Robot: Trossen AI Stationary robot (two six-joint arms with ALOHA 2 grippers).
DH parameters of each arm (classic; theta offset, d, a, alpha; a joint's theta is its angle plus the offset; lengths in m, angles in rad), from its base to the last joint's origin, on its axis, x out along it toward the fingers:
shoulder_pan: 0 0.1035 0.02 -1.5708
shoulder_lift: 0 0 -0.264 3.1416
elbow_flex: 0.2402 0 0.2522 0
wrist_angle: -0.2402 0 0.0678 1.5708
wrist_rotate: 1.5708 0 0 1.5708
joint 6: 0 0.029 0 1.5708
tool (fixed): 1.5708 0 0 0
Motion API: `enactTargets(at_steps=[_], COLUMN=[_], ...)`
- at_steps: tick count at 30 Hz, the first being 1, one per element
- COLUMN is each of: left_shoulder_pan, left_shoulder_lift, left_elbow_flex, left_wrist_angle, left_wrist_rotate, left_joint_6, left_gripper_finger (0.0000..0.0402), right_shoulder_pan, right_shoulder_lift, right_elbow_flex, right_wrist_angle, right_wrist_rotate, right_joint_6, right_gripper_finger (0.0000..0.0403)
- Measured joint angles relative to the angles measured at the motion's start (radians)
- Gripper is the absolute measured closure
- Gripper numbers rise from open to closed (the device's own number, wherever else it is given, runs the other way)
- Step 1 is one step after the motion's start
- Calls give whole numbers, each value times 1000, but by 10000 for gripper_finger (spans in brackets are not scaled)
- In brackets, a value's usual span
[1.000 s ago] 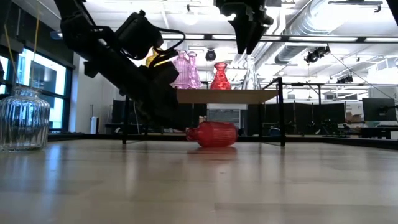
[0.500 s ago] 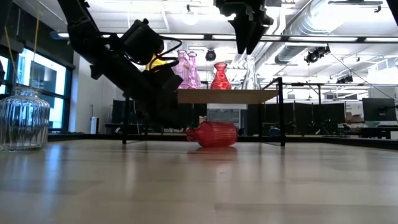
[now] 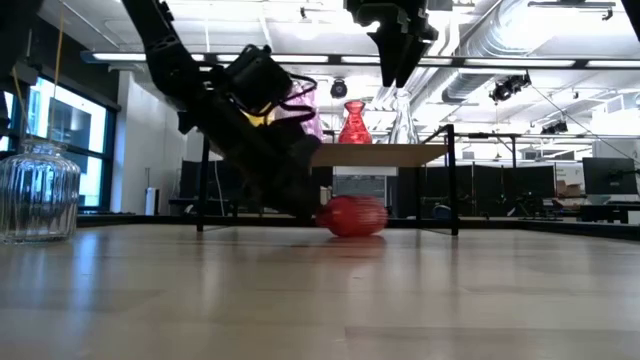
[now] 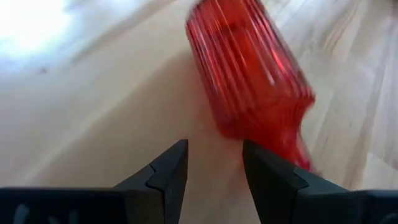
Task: Sort vases onto shelf
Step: Put the red vase on the shelf
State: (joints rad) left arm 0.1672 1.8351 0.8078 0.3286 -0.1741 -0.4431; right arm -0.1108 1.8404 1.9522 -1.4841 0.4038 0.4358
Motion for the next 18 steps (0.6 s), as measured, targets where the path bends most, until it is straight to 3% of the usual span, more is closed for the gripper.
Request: enactTargets(at_steps=[13,18], left_shoulder_pan=[-66,-72], left_shoulder_lift=[4,-46], left_elbow_flex=[52,53], left_wrist_angle=[-10,-76], left_wrist_rotate=[8,9], left_joint_6=[26,26], left_gripper_finger=[257,257], right_shoulder_pan=[0,-1], right_shoulder_lift=[0,2], right_elbow_flex=[0,-5], right_wrist_angle=[0,26], right_wrist_rotate=[-1,-102], right_joint_6=[-28,-168], right_gripper_finger=[190,190])
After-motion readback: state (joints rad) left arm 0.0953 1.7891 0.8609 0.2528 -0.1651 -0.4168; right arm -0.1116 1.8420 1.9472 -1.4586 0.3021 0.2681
